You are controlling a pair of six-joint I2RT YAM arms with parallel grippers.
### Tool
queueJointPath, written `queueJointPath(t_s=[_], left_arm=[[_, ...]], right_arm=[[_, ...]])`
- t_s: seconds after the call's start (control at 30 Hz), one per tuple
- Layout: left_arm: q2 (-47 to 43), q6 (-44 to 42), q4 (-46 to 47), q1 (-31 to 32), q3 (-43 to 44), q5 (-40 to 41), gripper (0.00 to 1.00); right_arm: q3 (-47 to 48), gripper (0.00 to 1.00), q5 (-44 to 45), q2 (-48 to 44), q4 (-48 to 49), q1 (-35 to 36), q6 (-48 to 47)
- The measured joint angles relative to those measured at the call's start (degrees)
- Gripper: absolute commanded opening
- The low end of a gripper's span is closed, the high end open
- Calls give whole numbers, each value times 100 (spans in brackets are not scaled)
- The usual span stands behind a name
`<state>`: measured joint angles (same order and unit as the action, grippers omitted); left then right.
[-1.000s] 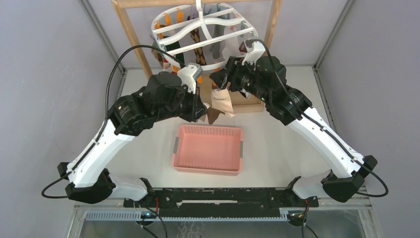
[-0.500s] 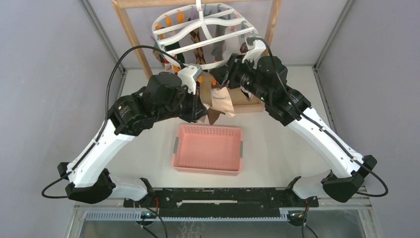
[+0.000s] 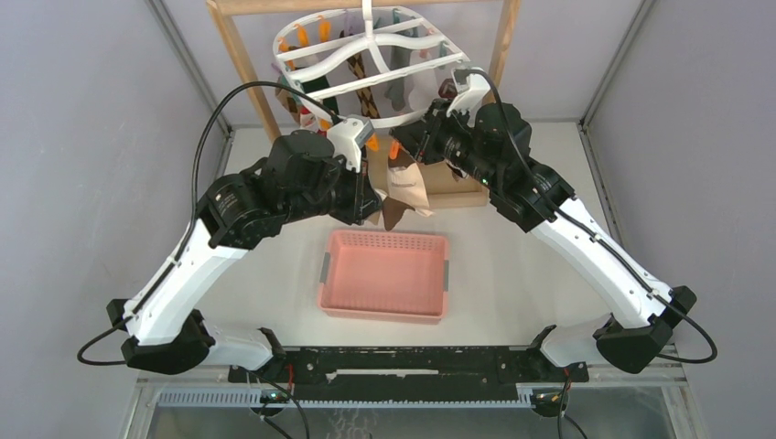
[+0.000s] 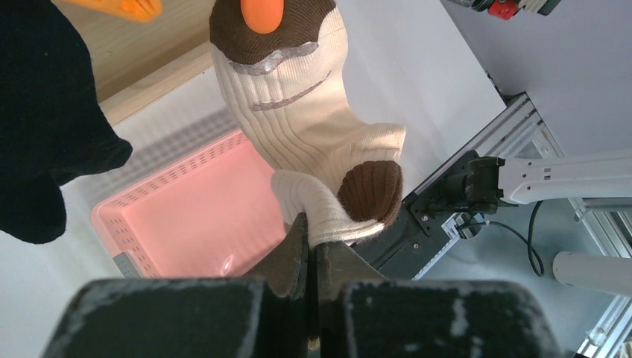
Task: Remove the socks clipped to the hanger
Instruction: Remove the sock from the hanger.
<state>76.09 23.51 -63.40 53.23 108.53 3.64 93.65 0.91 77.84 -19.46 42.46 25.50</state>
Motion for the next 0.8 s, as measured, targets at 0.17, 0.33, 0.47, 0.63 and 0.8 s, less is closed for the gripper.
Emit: queueJointPath(t_s=[0.17, 0.33, 0.47, 0.63, 0.8], left_arm=[[35, 0, -22, 0, 24, 0, 4], [50, 0, -35, 0, 24, 0, 4], [26, 4, -98, 0, 20, 9, 4], [-271, 72, -142, 0, -192, 22, 4], [-638, 214, -229, 0, -448, 48, 4]], right_arm=[[-2, 7, -26, 0, -4, -26, -15], [-2, 7, -66, 0, -17, -81, -35], [-2, 6, -103, 0, -46, -151, -68], [0, 6, -216, 0, -116, -243, -96], [0, 6, -282, 0, -138, -286, -118]])
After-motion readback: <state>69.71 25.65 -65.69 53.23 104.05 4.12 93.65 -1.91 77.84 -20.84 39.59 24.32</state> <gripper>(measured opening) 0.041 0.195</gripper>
